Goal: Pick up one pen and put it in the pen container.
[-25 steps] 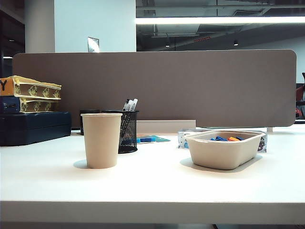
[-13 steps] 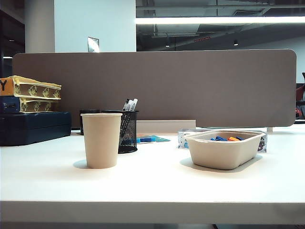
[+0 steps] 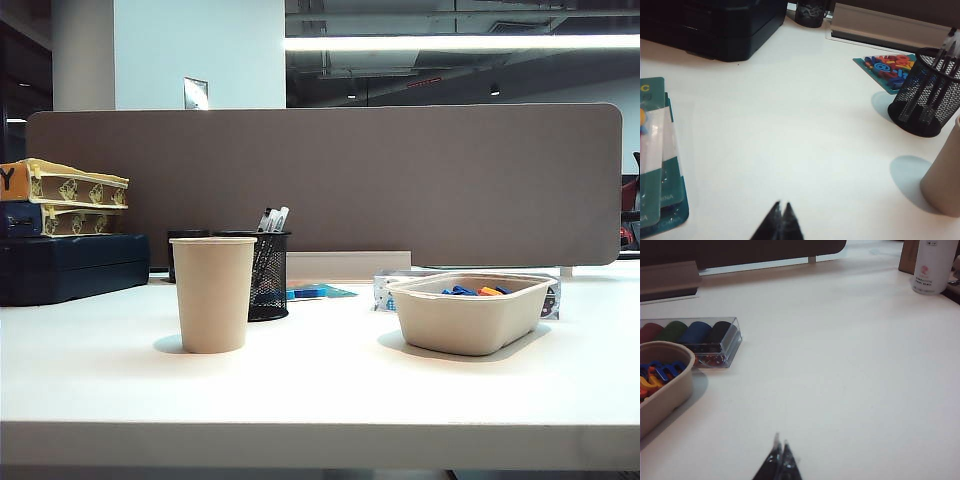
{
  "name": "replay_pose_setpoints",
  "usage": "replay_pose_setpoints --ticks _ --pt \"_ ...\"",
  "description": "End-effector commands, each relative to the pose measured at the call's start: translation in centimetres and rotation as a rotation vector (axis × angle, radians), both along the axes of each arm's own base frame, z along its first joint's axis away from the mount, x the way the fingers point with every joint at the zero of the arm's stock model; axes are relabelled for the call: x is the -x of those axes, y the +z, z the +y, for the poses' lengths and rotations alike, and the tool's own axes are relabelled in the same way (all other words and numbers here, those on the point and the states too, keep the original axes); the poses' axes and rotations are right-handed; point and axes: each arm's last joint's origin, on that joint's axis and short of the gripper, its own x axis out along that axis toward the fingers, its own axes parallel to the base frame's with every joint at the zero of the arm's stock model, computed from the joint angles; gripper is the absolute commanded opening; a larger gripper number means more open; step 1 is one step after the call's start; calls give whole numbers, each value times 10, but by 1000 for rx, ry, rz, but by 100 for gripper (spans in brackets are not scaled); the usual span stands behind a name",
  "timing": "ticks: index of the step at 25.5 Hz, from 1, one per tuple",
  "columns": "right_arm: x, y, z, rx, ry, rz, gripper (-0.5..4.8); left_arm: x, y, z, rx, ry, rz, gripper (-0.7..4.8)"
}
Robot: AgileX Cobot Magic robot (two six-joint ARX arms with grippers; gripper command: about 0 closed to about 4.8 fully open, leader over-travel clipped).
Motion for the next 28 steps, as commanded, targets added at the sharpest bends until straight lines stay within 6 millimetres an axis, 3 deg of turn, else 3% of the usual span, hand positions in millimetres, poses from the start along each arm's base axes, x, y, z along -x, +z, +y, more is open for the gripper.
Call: replay_pose_setpoints --ticks 1,28 --pt "-1 1 0 -6 0 -22 -1 0 1 0 0 5 -4 -6" --pt "-2 -7 1 -7 15 -10 -1 0 1 0 -1 -3 2 -5"
